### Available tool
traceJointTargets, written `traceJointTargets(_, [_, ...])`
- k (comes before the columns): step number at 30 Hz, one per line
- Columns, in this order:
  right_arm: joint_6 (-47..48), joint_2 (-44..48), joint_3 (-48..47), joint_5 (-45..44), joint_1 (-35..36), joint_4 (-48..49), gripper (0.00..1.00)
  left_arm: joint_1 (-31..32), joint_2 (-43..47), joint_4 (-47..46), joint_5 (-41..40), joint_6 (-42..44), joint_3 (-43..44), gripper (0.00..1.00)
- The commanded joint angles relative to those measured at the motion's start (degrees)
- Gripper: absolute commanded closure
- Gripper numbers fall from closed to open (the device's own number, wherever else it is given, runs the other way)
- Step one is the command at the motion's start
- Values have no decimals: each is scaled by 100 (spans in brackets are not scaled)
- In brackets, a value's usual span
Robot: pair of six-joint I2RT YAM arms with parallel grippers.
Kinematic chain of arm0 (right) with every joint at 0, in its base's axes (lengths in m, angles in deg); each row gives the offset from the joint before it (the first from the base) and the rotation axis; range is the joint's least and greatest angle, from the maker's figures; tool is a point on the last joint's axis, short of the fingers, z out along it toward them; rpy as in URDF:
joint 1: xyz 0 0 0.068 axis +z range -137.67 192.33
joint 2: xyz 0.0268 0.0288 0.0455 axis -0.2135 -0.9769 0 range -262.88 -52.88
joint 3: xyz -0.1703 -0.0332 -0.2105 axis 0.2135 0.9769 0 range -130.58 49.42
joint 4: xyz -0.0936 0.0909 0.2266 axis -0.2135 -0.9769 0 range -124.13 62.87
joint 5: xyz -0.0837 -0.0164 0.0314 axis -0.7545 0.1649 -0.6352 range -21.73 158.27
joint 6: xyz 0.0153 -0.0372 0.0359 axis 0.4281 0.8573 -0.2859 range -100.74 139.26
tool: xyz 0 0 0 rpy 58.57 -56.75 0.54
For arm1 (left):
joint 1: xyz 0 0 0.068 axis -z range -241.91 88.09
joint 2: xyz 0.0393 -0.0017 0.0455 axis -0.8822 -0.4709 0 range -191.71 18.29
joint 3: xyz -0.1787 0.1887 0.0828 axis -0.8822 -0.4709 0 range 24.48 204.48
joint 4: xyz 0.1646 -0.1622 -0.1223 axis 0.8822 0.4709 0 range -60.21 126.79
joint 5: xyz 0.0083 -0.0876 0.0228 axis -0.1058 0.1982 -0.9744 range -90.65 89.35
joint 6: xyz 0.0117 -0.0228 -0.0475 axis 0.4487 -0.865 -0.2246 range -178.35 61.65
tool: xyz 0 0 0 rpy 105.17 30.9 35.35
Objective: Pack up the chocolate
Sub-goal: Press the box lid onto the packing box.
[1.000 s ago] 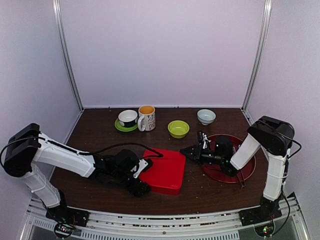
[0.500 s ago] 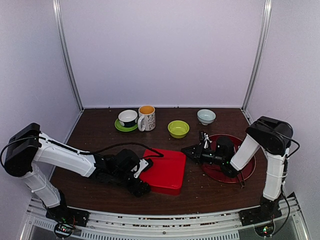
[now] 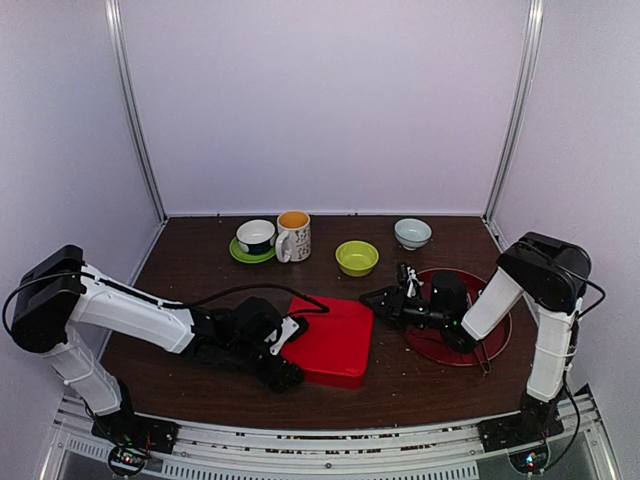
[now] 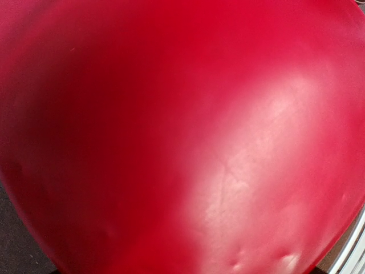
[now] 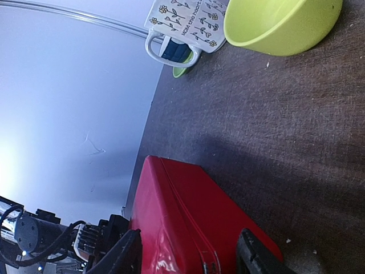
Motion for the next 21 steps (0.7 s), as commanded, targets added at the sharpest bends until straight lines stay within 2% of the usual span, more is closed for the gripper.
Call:
traceJointTargets(1, [167, -125, 163, 36, 85, -858, 42, 0, -100, -372, 9, -135, 180, 17])
traceJointTargets(6, [52, -468, 205, -51, 158, -467, 43, 0, -230, -372, 47, -242, 224, 17])
traceJointTargets(11, [220, -539, 306, -326, 298, -564, 53, 1, -280, -344, 47, -323, 258, 17])
traceJointTargets(15, [396, -457, 408, -529, 350, -728, 64, 0, -310, -290, 28, -356, 298, 17])
traceJointTargets(21, [485, -435, 387, -611, 424, -875, 73, 0, -338, -275, 15, -372, 313, 17])
